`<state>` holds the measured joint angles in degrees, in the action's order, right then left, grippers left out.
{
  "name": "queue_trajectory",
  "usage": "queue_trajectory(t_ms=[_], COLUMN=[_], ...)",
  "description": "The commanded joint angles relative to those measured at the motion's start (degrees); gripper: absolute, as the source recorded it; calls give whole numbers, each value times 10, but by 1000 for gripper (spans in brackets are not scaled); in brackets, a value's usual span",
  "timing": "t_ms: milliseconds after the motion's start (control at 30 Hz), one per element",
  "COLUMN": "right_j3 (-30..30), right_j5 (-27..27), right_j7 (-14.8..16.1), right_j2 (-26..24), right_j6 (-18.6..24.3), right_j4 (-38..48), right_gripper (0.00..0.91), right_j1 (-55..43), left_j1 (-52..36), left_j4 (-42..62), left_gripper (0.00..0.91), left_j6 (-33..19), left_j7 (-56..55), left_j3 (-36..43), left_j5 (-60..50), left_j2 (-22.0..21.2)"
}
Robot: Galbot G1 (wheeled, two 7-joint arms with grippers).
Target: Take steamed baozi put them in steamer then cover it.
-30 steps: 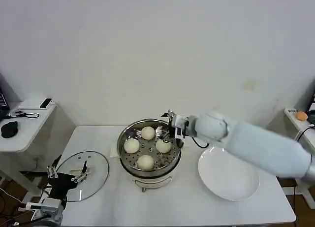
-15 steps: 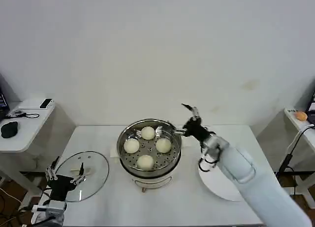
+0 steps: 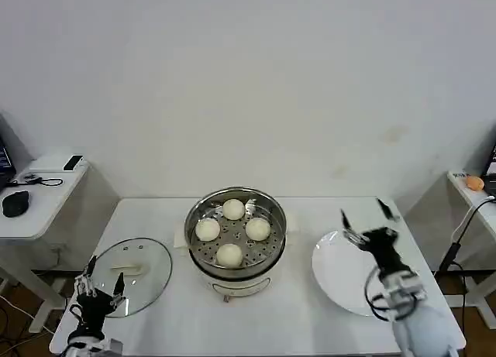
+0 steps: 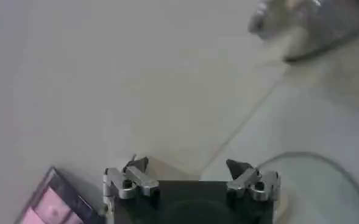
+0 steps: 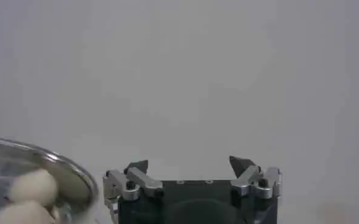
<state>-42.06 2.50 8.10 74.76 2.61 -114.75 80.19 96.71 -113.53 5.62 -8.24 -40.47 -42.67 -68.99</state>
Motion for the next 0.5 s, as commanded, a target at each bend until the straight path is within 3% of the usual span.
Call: queue_trajectory(t_ms=[33, 500], right_j3=[-138, -145], right_j5=[18, 39], right_j7=[-8, -7], right_j2=[81, 95], right_j6=[34, 32], right_j4=[-22, -45], right_gripper=[907, 907], right_j1=[115, 149], left_j1=[-36, -131], left_j4=[93, 199], left_gripper=[907, 907], left_j6=[-20, -14], left_j7=[-14, 5], left_j3=[16, 71], left_j5=[-248, -253], left_j2=[33, 65])
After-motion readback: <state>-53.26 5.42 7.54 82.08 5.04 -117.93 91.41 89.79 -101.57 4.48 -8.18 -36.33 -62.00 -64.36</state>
